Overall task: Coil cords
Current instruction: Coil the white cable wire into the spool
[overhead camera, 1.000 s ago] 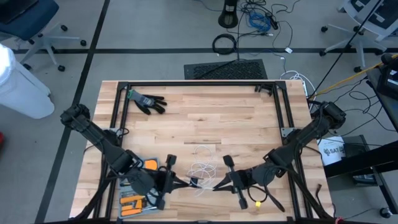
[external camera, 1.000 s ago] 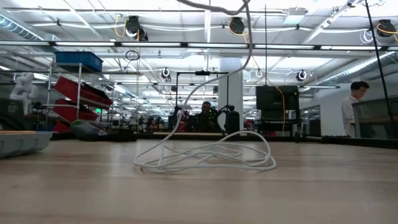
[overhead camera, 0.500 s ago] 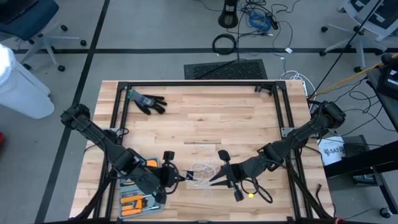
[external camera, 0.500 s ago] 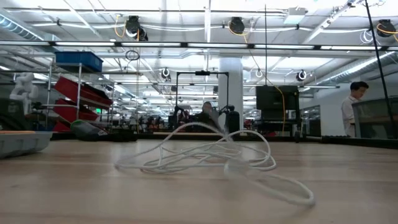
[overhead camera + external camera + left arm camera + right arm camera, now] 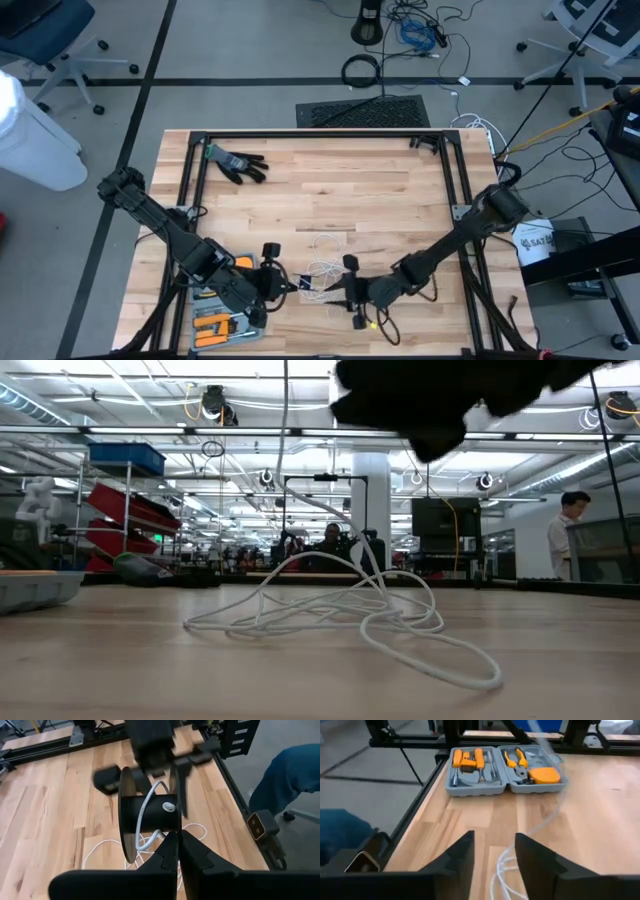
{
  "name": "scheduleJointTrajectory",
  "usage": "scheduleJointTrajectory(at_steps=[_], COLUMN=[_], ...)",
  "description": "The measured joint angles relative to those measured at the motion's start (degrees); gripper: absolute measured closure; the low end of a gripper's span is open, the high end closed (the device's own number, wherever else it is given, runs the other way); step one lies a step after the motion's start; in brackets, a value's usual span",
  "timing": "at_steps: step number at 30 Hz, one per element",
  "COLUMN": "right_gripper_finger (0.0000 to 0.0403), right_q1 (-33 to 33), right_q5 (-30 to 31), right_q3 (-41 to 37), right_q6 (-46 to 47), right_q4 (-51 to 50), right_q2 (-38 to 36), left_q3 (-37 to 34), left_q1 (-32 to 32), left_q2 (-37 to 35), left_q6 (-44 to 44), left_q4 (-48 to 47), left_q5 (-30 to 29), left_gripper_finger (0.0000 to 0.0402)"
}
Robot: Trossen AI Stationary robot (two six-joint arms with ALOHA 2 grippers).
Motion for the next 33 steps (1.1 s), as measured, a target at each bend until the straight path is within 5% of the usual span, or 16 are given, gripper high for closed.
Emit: scheduleJointTrajectory(at_steps=[6,12,33], right_gripper_finger=[0.0226,0.0228,0.0397], right_q1=[-1.6,-2.1,-2.4], right_q5=[-1.2,-1.3,1.5], right_q3=[1.7,4.1,4.4], right_q6=[3.0,3.0,4.2], right_q4=[7.9,6.9,-0.7], right_q2=[8.0,10.9,10.0], left_q3=[0.0,0.0,0.1], left_q1=[0.0,0.0,-0.1], left_q2=[0.0,0.0,0.0], left_q6=[0.0,0.5,0.7], left_q4=[0.0,0.0,0.2], left_q5=[0.0,0.0,-0.4], left_gripper_finger=[0.0396,0.0396,0.0395])
